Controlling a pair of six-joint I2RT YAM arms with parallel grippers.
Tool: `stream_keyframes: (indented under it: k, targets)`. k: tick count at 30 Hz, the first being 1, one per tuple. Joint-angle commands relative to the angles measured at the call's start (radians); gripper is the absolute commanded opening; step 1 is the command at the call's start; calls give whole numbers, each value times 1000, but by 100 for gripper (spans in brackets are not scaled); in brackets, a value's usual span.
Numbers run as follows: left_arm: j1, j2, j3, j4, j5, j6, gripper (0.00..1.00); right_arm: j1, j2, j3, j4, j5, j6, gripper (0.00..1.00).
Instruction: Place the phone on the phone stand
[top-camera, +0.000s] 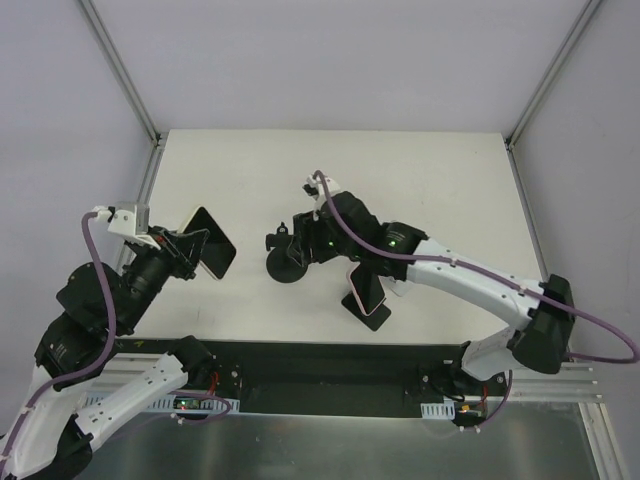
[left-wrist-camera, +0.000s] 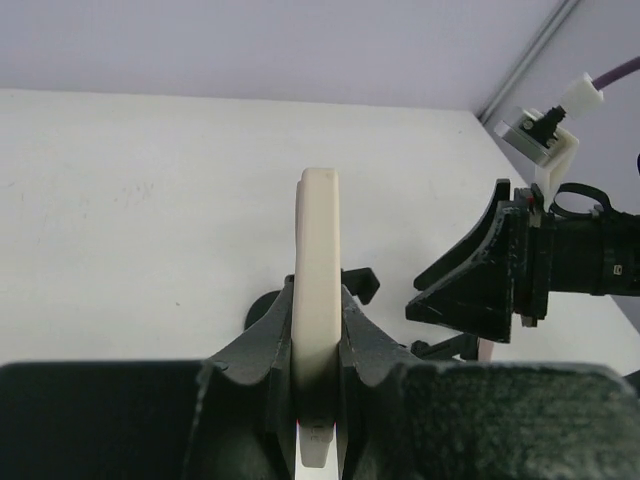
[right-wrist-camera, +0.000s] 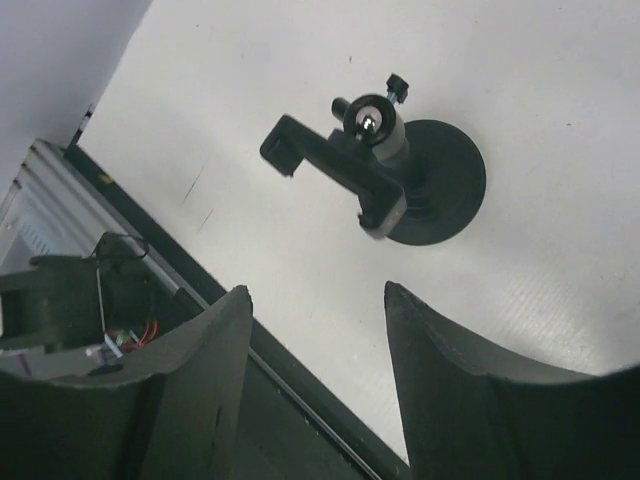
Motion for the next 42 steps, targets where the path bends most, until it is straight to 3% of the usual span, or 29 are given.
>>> stream_keyframes:
  k: [1, 9, 20, 24, 26, 27, 30, 34, 35, 42]
  targets:
    - [1, 25, -15, 16, -58, 25, 0, 40, 154, 198, -128, 157, 53, 57]
    - [1, 34, -63, 10, -4, 9, 0, 62, 275, 296, -220, 318, 90, 49]
    - [1, 55, -73, 10, 28, 11, 0, 54, 352, 342, -243, 315, 70, 48]
    - [1, 60, -75, 10, 47, 2, 0, 45, 361, 340, -217, 304, 28, 42]
    - [1, 68, -76, 11, 67, 2, 0, 34, 363, 334, -192, 280, -18, 34]
    - [1, 69, -75, 11, 77, 0, 0, 28, 360, 329, -179, 264, -38, 25]
    - [1, 81, -72, 32, 160, 20, 0, -7, 347, 322, -166, 128, -145, 1]
    - [1, 89, -111, 140, 430, 81, 0, -70, 300, 273, -131, -126, -311, 1]
    - [1, 92, -119, 193, 569, 94, 0, -79, 289, 253, -125, -166, -337, 1]
    - [1, 212, -178, 484, 965, 175, 0, -148, 263, 253, -191, -369, -488, 1]
